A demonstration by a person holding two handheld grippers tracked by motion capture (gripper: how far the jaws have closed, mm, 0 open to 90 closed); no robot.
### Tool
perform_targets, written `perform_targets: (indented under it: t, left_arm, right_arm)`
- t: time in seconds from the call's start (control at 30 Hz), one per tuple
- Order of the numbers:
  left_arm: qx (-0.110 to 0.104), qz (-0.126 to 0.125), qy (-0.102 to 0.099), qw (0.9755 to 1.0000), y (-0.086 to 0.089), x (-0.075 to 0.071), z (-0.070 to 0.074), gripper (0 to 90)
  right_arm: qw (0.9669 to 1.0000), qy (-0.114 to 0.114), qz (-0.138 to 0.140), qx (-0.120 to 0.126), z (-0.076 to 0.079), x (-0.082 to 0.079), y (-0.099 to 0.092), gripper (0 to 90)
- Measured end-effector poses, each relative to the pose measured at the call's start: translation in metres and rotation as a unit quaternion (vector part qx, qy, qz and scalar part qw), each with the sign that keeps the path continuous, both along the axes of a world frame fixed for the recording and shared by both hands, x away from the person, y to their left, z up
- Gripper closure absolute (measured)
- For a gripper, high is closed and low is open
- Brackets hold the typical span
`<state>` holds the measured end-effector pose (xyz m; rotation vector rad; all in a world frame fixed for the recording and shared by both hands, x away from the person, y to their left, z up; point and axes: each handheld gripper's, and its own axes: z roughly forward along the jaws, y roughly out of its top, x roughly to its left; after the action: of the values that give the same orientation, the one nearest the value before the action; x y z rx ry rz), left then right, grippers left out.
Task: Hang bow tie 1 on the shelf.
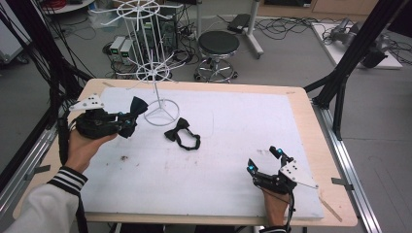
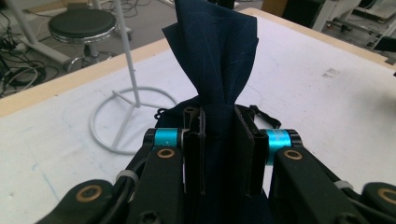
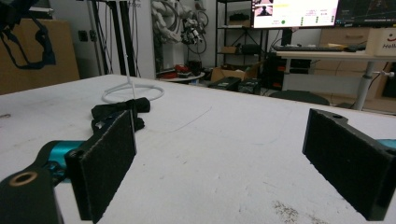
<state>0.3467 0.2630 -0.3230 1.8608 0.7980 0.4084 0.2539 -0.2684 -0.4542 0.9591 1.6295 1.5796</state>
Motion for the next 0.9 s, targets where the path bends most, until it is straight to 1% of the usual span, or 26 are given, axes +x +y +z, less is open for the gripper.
perform_targets:
  t: [0.27, 0.37, 0.5, 0.7, 0.9]
  left_arm:
    - [-0.016, 0.023, -0.01, 0.9996, 0.01, 0.002, 0.01, 75.0]
    - [-0.017, 0.028, -0.013, 0.9994, 0.013, 0.003, 0.012, 75.0]
    - [-0.015, 0.033, -0.016, 0.9992, 0.015, 0.004, 0.016, 75.0]
    - [-0.012, 0.042, -0.023, 0.9988, 0.019, 0.006, 0.024, 75.0]
    - [-0.009, 0.055, -0.028, 0.998, 0.023, 0.01, 0.031, 75.0]
  right_arm:
    - [1.0, 0.001, -0.001, 0.0, 0.0, 0.0, 0.0, 9.0]
    - [1.0, 0.001, -0.001, 0.0, 0.0, 0.0, 0.0, 9.0]
    - [1.0, 0.001, -0.001, 0.0, 0.0, 0.0, 0.0, 9.0]
    - [1.0, 0.001, -0.001, 0.001, 0.0, 0.0, 0.0, 9.0]
    - [1.0, 0.001, -0.001, 0.0, 0.0, 0.0, 0.0, 9.0]
